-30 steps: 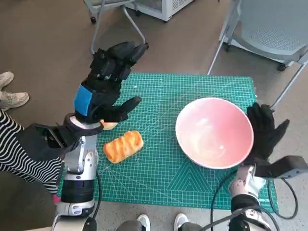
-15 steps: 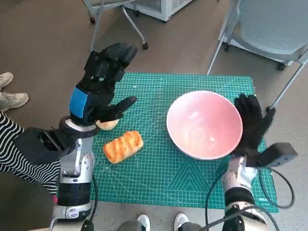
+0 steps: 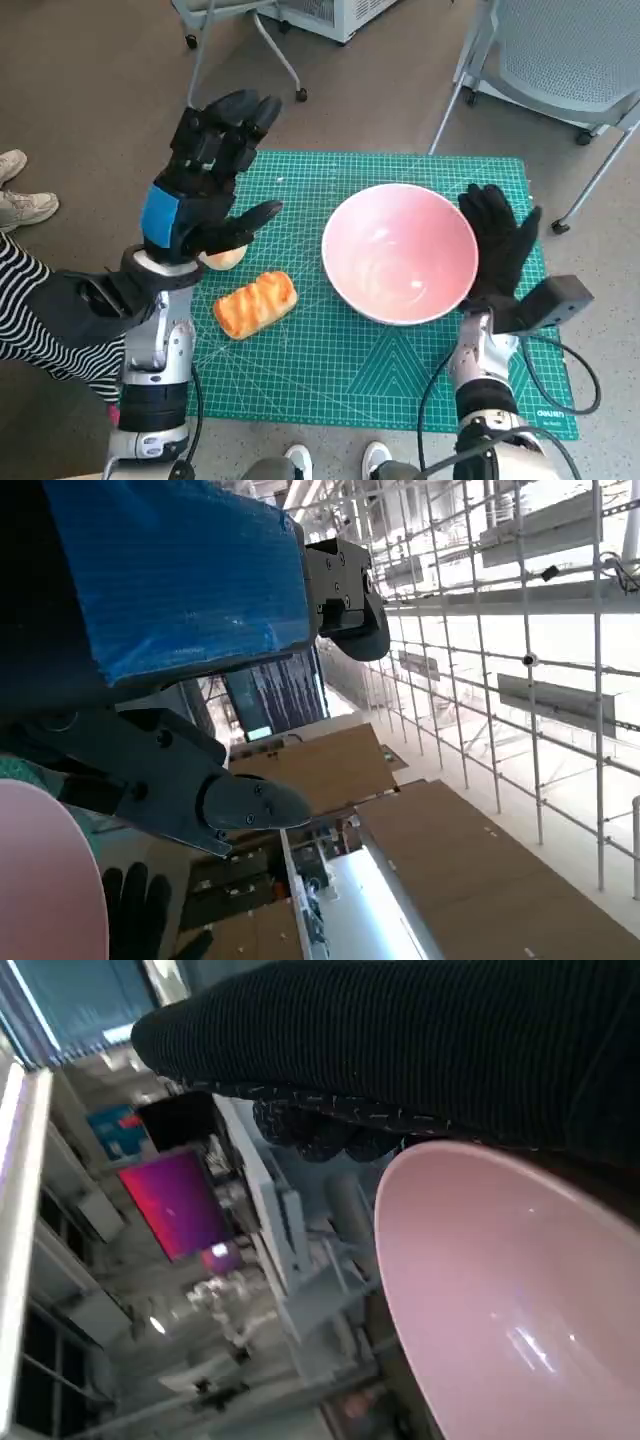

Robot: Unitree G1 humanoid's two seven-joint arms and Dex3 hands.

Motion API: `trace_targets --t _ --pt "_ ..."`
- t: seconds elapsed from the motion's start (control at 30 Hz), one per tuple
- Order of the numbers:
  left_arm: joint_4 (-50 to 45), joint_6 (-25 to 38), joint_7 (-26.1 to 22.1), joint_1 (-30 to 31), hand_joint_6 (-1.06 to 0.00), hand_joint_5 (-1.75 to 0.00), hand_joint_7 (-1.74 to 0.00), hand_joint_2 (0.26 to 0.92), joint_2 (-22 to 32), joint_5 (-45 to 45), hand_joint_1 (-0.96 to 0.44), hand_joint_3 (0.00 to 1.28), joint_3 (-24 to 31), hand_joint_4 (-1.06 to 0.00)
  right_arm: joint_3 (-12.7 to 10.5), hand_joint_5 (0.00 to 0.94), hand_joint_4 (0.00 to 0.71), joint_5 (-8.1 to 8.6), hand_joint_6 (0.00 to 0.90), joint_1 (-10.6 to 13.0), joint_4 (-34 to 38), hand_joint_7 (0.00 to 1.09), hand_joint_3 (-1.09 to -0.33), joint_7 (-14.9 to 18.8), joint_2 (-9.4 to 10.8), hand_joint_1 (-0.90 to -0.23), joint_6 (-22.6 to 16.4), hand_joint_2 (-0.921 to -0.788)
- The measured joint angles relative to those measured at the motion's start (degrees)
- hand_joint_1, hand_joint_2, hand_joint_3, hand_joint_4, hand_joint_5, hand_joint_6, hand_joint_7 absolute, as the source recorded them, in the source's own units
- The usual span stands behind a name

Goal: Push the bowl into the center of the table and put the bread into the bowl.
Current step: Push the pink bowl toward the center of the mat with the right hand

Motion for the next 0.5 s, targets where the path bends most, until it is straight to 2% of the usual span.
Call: trace_targets --t 0.1,0.5 --pt "0.00 -0.01 0.26 0.04 0.00 -0.18 -0.74 0.901 0.01 0.20 -0.19 0.24 -0.04 -0.17 0.86 0.000 0.141 -0.94 0.087 -0.27 0.07 0.44 -0.900 -0.02 0.27 -0.573 0.72 -0.921" --pt "-0.48 -0.05 0.59 0.92 0.00 -0.17 -0.73 0.907 0.00 0.42 -0.19 0.24 -0.17 -0.17 3.09 0.000 0.141 -1.56 0.064 -1.39 0.49 0.43 -0.939 -0.02 0.59 -0.553 3.54 -0.921"
